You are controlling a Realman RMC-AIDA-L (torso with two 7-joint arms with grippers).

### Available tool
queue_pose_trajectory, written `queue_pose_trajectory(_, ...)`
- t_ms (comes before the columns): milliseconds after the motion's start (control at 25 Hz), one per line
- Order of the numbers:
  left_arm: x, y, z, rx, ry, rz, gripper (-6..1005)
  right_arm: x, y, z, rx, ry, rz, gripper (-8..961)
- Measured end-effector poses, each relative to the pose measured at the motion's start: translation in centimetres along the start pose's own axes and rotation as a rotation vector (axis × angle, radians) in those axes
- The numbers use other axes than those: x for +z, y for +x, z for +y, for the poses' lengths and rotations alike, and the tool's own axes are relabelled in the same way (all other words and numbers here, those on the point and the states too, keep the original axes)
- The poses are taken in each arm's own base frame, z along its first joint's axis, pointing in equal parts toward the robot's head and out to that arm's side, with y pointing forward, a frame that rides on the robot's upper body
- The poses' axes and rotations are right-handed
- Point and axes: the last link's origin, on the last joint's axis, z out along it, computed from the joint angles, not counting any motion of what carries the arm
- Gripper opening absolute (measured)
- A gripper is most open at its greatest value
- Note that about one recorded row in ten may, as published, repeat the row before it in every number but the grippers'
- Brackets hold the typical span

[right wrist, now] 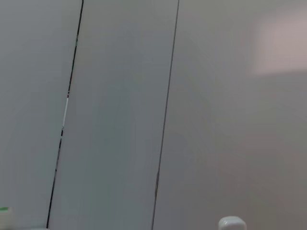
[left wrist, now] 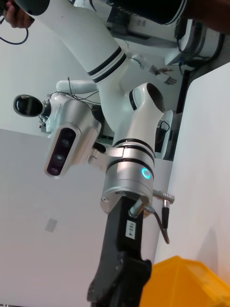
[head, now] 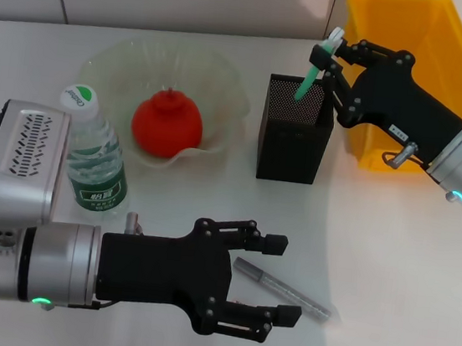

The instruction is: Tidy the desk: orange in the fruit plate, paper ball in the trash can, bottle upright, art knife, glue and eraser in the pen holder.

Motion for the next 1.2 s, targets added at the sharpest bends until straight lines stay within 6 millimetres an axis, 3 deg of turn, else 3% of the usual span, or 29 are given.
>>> queue_pose_trajectory(400, 0.0, 0.3, -0.2, -0.007, 0.002, 0.003, 815, 1.2, 1.4, 0.4, 0.011, -0.013, 0.105, 198)
queue_pose_trajectory(680, 0.1, 0.4, -0.3, -0.003, 0.001, 0.003, 815, 0.6, 1.4, 0.5, 0.058, -0.003, 0.089, 199)
queue_pose_trajectory(800, 0.0, 0.4, -0.3, -0.003, 0.002, 0.004, 815, 0.0, 1.1, 0.2, 0.096, 0.001, 0.069, 360)
queue_pose_trajectory(1040, -0.3, 0.3, -0.4, 0.002, 0.016, 0.009, 815, -3.9, -2.5, -2.9, 0.273, 0.008, -0.067, 610)
queue_pose_trajectory(1080, -0.4, 0.4, -0.5, 0.003, 0.020, 0.011, 815, -5.4, -4.3, -4.3, 0.338, -0.018, -0.069, 626)
queue_pose_trajectory(1200, -0.9, 0.5, -0.6, 0.010, 0.033, 0.027, 815, -6.8, -5.9, -5.1, 0.368, -0.052, -0.039, 672)
